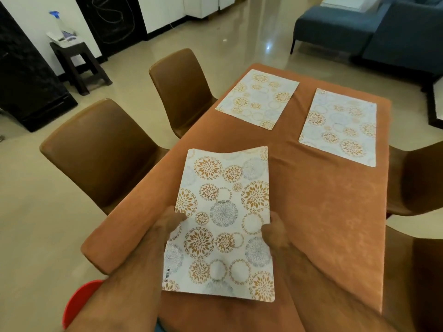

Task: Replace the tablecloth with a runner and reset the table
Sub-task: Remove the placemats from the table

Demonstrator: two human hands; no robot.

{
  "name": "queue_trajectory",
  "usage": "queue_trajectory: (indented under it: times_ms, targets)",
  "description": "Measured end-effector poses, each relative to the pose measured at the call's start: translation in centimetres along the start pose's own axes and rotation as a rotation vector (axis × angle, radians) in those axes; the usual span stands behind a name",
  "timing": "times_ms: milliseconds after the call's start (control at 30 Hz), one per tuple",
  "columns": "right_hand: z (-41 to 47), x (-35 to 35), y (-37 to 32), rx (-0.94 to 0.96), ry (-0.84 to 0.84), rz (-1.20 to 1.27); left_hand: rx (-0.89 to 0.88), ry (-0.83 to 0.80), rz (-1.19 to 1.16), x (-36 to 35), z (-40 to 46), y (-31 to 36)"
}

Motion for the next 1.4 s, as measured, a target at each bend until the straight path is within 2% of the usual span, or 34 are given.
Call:
queue_trajectory:
  times_ms: [167, 300, 500, 667, 867, 1100, 1400]
  targets:
    - [-1.1, 3.6, -1.8, 0.087, 0.074, 0.073, -0.131, 0.000, -0.161, -2.3, -2.5, 3.9]
    - [-2.4, 7.5, -3.2, 0.152, 0.120, 0.082, -0.242, -0.086, -0.265, -5.1, -4.9, 7.1]
    - [-5.2, 14.4, -3.4, 0.217, 0.164, 0.119, -0.352, -0.115, -0.192, -11.0, -8.6, 10.1]
    - [-8.8, 23.6, -0.5, 0.271, 0.195, 0.190, -0.388, -0.145, -0.179, -18.7, -11.5, 11.4]
    - [-12.1, 36.0, 5.5, 0.263, 0.199, 0.236, -0.462, -0.143, -0.100, -32.0, -15.4, 12.4]
    - [-14.7, 46.7, 9.1, 0.208, 0.358, 0.231, -0.551, -0.121, -0.023, -43.4, -19.5, 16.5]
    - [-17.9, 59.5, 10.7, 0.235, 0.497, 0.273, -0.652, -0.300, -0.032, -54.7, -21.4, 22.7]
Point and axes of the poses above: each hand's wrist, its own z-axis towards the middle knuckle, its own x-axis out of the back of the hand, y = z × x, the point moved 5 cm from there along z, towards the middle knuckle, and after that the axes turned 9 degrees about -y, right-handed, at the moved point
